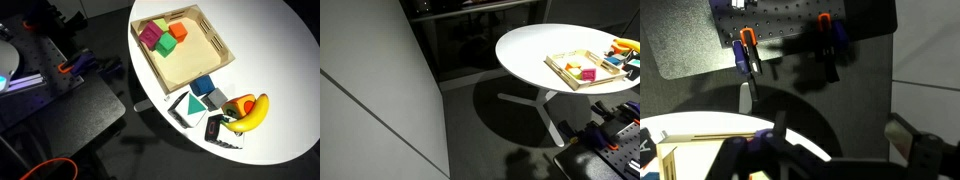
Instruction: Put the banana in the box
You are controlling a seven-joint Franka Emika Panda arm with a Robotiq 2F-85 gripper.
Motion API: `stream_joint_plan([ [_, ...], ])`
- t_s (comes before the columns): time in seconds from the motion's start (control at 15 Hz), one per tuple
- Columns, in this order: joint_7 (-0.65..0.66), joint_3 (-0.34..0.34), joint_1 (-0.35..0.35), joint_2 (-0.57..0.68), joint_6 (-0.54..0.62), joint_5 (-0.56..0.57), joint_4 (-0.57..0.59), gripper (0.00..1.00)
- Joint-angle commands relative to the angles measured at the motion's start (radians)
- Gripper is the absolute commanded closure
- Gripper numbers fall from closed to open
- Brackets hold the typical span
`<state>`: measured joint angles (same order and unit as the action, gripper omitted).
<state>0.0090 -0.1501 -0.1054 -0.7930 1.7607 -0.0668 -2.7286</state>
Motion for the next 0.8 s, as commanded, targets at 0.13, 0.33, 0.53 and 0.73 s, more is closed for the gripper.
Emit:
stream_joint_plan([
  [0.13, -0.008, 0.011, -0.013, 0.002, -0.002, -0.007, 0.001, 0.00],
  [0.33, -0.003, 0.012, -0.015, 0.021, 0.010, -0.004, 0.006, 0.00],
  [0.53, 0.008, 0.012, -0.026, 0.065, 0.046, 0.005, 0.016, 0.00],
  [0.73, 0.014, 0.011, -0.045, 0.119, 0.104, 0.018, 0.038, 0.00],
])
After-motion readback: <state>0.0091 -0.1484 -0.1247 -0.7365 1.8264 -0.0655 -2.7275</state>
